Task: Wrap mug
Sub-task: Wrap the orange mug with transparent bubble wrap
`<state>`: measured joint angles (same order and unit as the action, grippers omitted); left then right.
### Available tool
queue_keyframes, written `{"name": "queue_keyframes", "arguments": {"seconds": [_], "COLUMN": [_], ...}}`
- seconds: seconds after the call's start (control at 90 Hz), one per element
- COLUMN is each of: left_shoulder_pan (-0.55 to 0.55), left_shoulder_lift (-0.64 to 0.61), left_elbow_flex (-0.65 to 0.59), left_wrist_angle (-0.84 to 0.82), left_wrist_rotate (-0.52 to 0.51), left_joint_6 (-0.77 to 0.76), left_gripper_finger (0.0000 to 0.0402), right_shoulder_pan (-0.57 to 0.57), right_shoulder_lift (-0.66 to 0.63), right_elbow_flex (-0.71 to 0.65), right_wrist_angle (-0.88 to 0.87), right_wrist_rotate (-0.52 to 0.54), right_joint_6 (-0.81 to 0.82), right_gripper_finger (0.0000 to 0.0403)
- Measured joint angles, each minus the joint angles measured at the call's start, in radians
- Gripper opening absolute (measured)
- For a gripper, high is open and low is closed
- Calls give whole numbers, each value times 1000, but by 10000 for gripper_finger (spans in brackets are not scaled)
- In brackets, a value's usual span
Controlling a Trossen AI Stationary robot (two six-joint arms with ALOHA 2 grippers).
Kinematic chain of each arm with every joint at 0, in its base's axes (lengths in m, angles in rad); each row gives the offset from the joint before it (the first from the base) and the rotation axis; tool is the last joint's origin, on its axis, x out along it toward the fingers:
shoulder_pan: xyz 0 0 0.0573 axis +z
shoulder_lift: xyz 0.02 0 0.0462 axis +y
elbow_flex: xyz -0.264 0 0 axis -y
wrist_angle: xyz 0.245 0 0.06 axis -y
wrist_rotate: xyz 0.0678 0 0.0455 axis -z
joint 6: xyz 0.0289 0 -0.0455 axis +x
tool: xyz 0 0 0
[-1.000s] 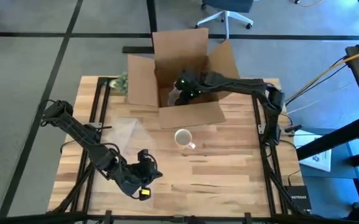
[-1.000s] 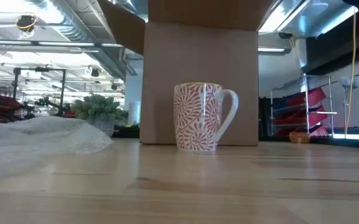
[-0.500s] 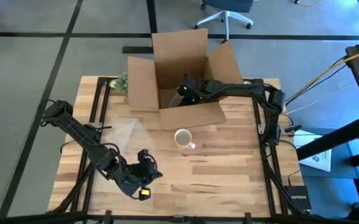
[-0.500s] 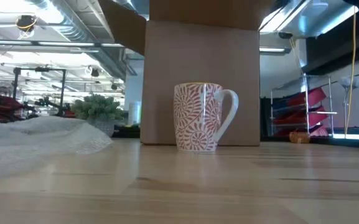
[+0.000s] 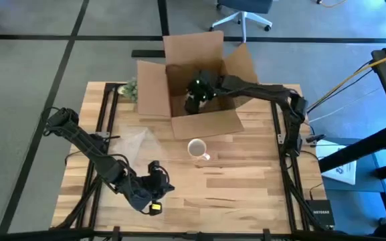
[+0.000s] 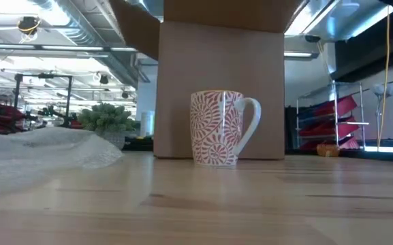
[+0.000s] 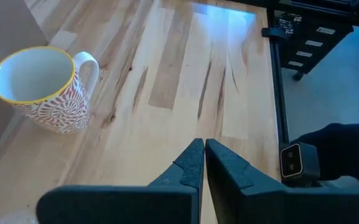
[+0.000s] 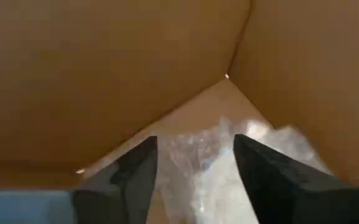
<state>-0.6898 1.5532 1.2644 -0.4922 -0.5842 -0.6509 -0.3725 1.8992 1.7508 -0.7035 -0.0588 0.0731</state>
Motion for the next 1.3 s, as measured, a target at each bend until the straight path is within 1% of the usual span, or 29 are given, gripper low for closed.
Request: {"name": "queue_keyframes", "arguments": {"seconds": [0.167,0.267,0.344,0.389,0.456,0.544,0.644,0.811,0.889,0.956,1.156,1.222,1.3], "left_shoulder_pan": [0,3,3,4,5,5,15,39,48,57,98,121,152], "left_shoulder_lift": [0,0,0,0,0,0,0,0,0,0,20,52,96], "left_elbow_flex": [0,0,0,0,0,0,0,0,0,0,0,0,0], "left_wrist_angle": [1,1,1,1,6,11,3,0,-2,-14,-72,-74,-67], "left_wrist_rotate": [4,4,4,4,0,-3,-5,-14,-13,-12,6,34,89], "left_joint_6": [53,66,76,77,94,134,130,128,128,128,136,141,153], "left_gripper_finger": [0,0,0,0,0,0,0,6,24,44,112,130,147], "right_shoulder_pan": [2,15,38,61,97,151,219,385,479,561,835,926,1020], "right_shoulder_lift": [0,0,-1,-15,-89,-152,-213,-331,-399,-461,-626,-656,-667], "right_elbow_flex": [274,454,586,608,528,450,364,209,115,16,-314,-425,-533], "right_wrist_angle": [-253,-406,-525,-549,-528,-551,-579,-573,-561,-517,-359,-282,-190], "right_wrist_rotate": [-42,-43,-23,-7,10,43,95,212,306,375,519,584,650], "right_joint_6": [-26,-31,-49,-53,-49,-46,-13,77,140,207,478,555,627], "right_gripper_finger": [245,249,250,250,250,250,250,246,240,236,227,227,227]}}
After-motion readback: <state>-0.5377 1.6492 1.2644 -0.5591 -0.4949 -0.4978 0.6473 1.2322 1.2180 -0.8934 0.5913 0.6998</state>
